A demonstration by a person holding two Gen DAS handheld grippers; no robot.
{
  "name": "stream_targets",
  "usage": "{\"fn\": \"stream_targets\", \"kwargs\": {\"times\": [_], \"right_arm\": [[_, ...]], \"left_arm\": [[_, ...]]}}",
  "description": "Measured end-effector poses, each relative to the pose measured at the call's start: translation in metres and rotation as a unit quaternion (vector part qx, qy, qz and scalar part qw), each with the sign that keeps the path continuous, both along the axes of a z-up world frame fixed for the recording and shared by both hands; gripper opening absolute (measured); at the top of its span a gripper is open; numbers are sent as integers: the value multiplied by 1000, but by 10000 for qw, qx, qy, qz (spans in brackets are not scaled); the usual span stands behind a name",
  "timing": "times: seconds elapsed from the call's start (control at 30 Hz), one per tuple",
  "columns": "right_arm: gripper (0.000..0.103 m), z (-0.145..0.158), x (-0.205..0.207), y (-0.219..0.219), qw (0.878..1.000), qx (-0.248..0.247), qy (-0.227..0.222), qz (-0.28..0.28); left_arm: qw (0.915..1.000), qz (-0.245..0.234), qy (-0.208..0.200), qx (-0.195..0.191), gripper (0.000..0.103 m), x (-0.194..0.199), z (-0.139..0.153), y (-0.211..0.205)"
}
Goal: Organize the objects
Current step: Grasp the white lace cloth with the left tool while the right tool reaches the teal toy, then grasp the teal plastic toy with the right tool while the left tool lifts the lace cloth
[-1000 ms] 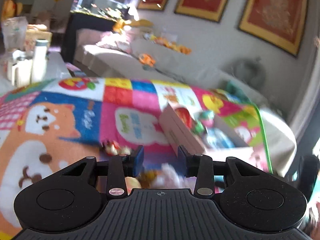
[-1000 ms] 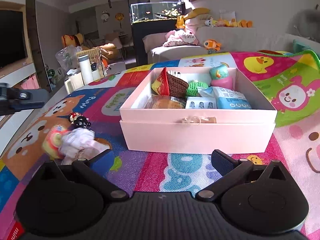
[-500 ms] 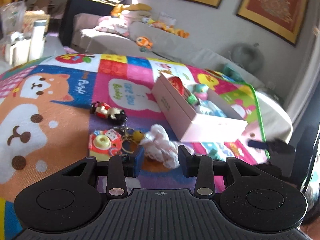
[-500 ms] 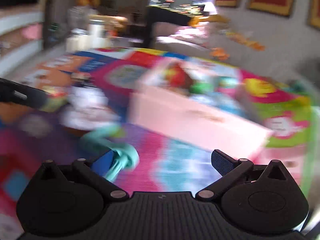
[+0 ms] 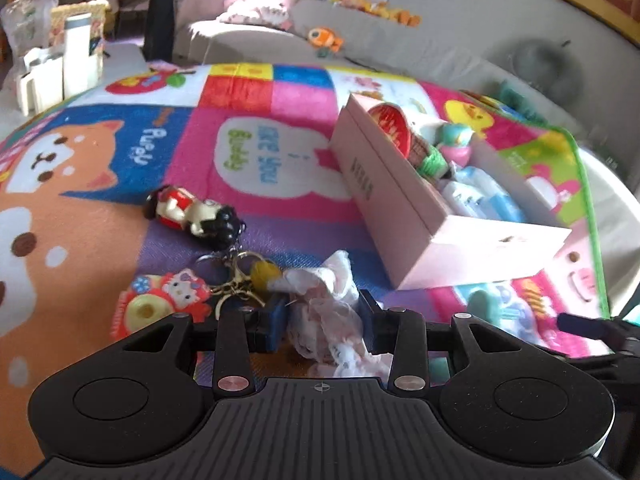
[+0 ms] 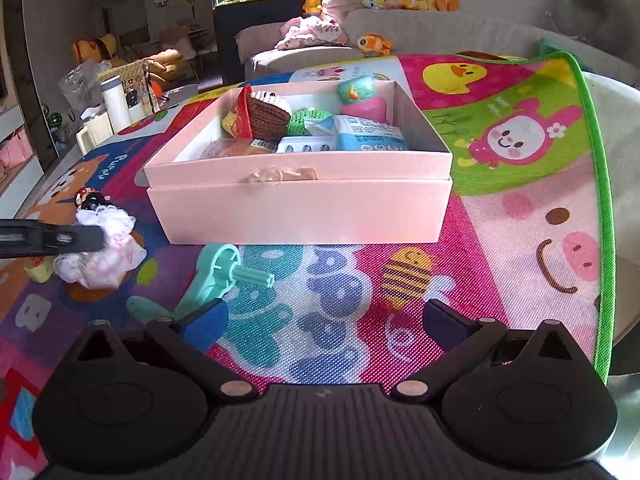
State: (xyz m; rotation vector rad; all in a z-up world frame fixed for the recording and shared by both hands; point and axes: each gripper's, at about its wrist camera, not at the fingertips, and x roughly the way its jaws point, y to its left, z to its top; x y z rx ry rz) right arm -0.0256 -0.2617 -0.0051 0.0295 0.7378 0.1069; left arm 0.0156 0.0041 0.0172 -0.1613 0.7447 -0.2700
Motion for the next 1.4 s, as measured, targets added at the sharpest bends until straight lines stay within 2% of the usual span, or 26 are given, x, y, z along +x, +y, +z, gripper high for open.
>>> {"fn": "stream_targets", "kwargs": {"times": [0.1,0.13,0.17,0.4,0.47,0.53,0.67,0.77,0.9,1.03,1.17,1.23,1.27,1.3,1.4], "right_arm": [[103,-1,2,0,10000,14,59,21],[103,-1,2,1,10000,6,59,23],[103,-1,2,1,10000,2,63,27],[103,-2,3,3,9999,-78,96,70],[103,-3,4,5,9997,-168,124,98],[103,-3,4,6,9996,-214,141,105],[103,-2,4,7,9994,-267,160,181],[103,8,-13,7,9975,39,-257,657],[103,22,-24,34,9871,-577,-689,1322],[103,18,-9,55,9811,-535,-455,1804],[102,7,7,63,9813,-550,-356,1810],[90,4,14,64,9811,-486,-127,1870],[87,4,14,63,9810,-441,-91,1885],[78,6,12,63,9805,-455,-96,1909],[72,15,-2,63,9796,-557,-214,1921]], "left_arm": [[9998,-48,-28,174,40,1,0,-6],[9998,-127,-32,161,30,-1,0,-6],[9996,-252,15,118,25,-3,-1,-5],[9928,-1189,33,126,22,-63,1,9],[9940,-1080,-36,170,22,-77,-1,19],[9969,-781,-94,50,21,-81,-3,34],[9983,-194,-58,-543,21,-72,-8,55],[9984,-212,-268,-447,21,-77,-11,53],[9974,-182,-221,-666,21,-75,-13,58],[9964,-152,-200,-806,21,-75,-14,61],[9962,-148,-196,-836,21,-76,-15,62],[9959,-142,-189,-872,21,-76,-15,63],[9958,-140,-185,-887,21,-75,-15,64],[9957,-137,-183,-898,21,-75,-15,64],[9957,-134,-182,-895,21,-75,-15,63]]}}
